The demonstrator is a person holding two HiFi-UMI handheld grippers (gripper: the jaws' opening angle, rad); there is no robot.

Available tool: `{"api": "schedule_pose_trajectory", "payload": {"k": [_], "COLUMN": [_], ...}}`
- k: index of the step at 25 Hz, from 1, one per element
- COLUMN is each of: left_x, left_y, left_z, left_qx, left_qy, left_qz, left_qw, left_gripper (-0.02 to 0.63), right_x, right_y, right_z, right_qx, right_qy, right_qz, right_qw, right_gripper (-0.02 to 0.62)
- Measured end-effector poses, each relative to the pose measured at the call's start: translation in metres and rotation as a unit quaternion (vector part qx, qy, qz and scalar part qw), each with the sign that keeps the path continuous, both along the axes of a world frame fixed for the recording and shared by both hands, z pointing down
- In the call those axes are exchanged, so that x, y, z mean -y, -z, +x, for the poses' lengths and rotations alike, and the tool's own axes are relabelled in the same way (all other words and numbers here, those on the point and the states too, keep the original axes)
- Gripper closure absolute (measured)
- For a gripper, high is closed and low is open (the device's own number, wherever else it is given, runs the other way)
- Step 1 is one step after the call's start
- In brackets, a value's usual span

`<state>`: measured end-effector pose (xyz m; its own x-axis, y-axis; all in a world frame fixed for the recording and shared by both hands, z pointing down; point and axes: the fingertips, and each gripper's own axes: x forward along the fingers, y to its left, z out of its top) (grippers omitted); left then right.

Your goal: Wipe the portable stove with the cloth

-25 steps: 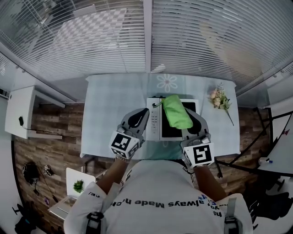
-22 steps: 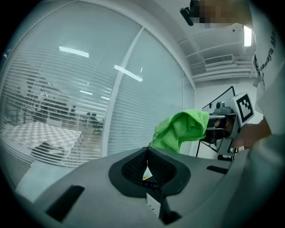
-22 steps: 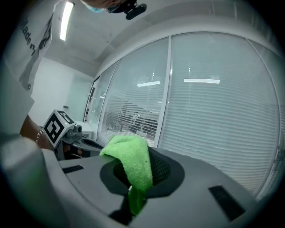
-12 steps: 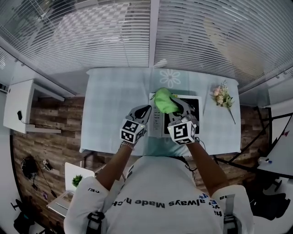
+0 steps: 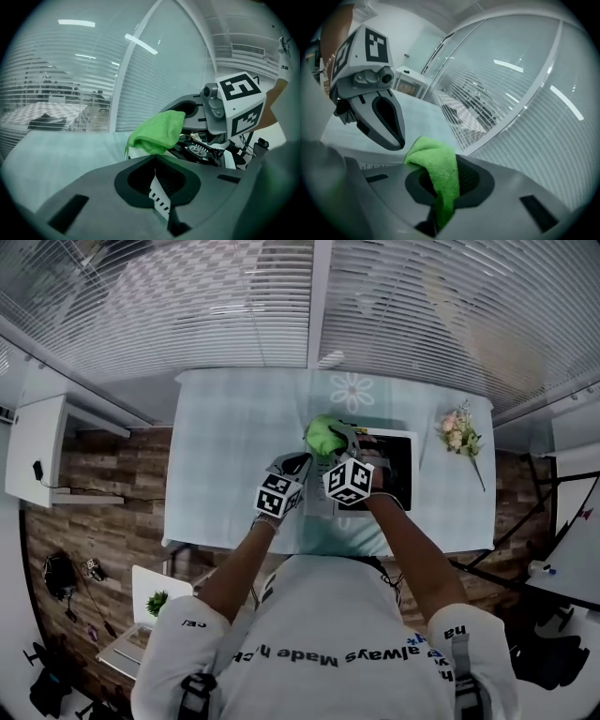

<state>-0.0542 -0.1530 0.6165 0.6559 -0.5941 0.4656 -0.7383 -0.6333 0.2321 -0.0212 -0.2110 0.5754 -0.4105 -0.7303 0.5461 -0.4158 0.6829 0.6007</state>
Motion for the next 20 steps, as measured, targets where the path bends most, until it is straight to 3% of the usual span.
{"api": "schedule_pose_trajectory", "payload": {"k": [7,20], "left_x": [-0.004,-0.005], "left_y": [-0.022,-0.027], "left_z": [0.004,0.005], "left_qx": [0.011,0.022], "left_qy": [-0.005,-0.006], "left_qz": [-0.026,-0.03], "left_qw": [0.9996,0.9993], "left_gripper": [0.594,0.594], "right_x": [0.012,-0.013], "right_y": [-0.049,-0.061], "right_z": [-0.006,-0.009], "right_qx": [-0.08,-0.078], "right_qy": [0.016,0.026], "right_qz": [-0.039,-0.083], "right_qw": [0.996,0.993], "right_gripper": [0.569,0.569]}}
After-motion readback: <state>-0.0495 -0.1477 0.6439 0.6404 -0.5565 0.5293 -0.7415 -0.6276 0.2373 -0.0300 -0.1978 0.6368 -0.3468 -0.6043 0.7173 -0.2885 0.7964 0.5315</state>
